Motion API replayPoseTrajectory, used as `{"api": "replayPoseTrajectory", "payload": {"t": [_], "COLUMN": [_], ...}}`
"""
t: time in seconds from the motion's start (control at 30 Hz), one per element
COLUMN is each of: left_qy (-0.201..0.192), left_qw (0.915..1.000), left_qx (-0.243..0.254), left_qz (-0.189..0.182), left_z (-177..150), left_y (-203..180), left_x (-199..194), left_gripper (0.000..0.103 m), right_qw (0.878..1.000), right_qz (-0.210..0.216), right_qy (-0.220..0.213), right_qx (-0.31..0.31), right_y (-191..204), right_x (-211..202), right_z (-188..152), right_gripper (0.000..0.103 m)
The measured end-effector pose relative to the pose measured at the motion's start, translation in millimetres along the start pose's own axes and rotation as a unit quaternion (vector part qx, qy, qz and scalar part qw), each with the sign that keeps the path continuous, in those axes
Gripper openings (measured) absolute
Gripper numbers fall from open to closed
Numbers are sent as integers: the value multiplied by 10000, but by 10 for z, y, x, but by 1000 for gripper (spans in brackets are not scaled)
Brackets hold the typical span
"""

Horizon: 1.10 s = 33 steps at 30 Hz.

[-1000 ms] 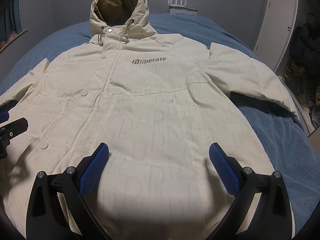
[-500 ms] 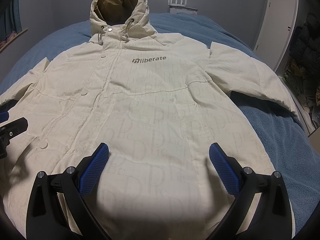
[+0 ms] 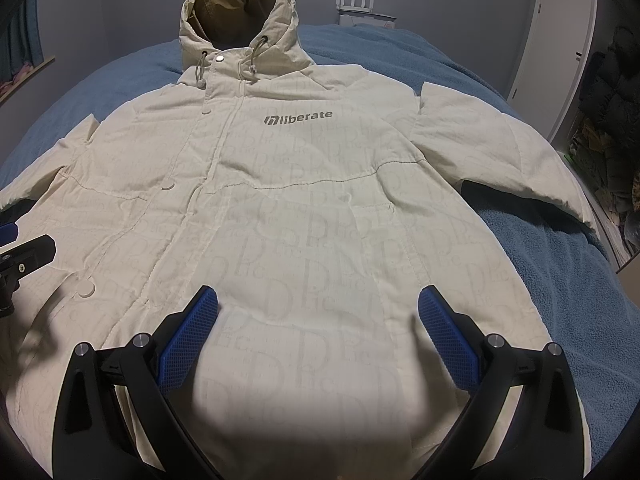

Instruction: Fold large clothes

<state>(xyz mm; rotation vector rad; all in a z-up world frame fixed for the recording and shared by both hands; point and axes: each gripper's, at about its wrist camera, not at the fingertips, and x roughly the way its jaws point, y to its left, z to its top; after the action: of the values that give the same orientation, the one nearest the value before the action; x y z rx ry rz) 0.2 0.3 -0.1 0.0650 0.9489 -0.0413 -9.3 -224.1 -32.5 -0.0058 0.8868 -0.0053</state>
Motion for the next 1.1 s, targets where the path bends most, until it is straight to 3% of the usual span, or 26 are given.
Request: {"api": "replayPoseTrajectory", "payload": {"t": [0.87, 1.1], "left_qy": [15, 173], "left_qw": [10000, 9997], "left_qx": [3, 95], "left_qz": [20, 110], "left_z": [-3, -5], "left_y": [-5, -4], "left_x": [-5, 67], "left_gripper": [97, 97], "right_qw": [10000, 9997], "right_qz": [-12, -15], "right_qy": [11, -147], "right_qx": [25, 186], "right_y": [-32, -101], "right_x": [65, -171], "right_z": [-49, 94], "right_gripper": [97, 97]}}
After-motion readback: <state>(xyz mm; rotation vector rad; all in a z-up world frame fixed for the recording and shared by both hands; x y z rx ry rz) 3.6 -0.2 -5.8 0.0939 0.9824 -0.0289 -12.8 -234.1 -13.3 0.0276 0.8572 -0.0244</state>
